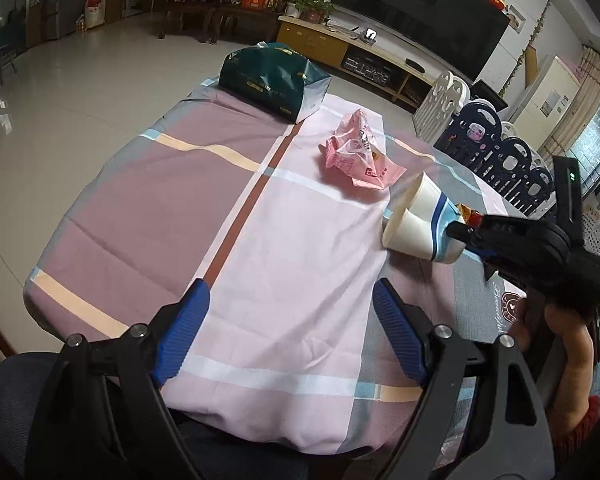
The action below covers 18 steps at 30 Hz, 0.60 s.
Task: Collect trash
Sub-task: 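Grasp the white paper cup with the right gripper and carry it to the wastebasket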
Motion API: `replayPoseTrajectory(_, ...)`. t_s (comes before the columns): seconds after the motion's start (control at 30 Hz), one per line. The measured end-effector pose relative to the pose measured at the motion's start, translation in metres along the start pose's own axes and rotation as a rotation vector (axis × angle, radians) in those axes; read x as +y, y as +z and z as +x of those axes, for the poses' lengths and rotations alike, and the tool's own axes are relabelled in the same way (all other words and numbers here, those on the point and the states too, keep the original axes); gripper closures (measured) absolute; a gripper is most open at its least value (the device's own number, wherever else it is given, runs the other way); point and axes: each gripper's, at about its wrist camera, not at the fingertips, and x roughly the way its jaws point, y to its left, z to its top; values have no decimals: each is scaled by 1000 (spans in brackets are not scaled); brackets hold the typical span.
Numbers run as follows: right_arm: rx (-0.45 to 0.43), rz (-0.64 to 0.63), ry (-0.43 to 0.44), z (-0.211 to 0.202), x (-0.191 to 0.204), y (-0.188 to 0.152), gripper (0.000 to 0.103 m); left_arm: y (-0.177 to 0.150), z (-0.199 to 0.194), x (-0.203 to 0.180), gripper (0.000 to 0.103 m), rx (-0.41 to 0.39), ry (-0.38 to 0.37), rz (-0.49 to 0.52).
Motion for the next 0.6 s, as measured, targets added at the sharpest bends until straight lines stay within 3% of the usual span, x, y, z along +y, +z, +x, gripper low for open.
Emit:
replayPoseTrajectory(0.13,5,-28,56,-32,-3,-27,87,0,1,-2,19,7,0,6)
replayPoseTrajectory(0.3,-34,20,140,-101,-37,-53,87,11,6,4,22,52,-33,-11)
replayPoseTrajectory(0.4,-69,-31,121,-157,-63,-79,87,30,16,4,38,91,-21,-63)
replayPoseTrajectory(0.47,-74,-67,80,-194,-85,-103,87,41,17,-4,38,83,-11,-63)
replayPoseTrajectory(0.5,-65,-80,62,-205,-94,-115,87,48,19,-12,36,70,-9,-54)
replayPoseTrajectory(0.6,20,-101,-54,-225,-127,-160,87,65,33,-35,16,39,23,-32)
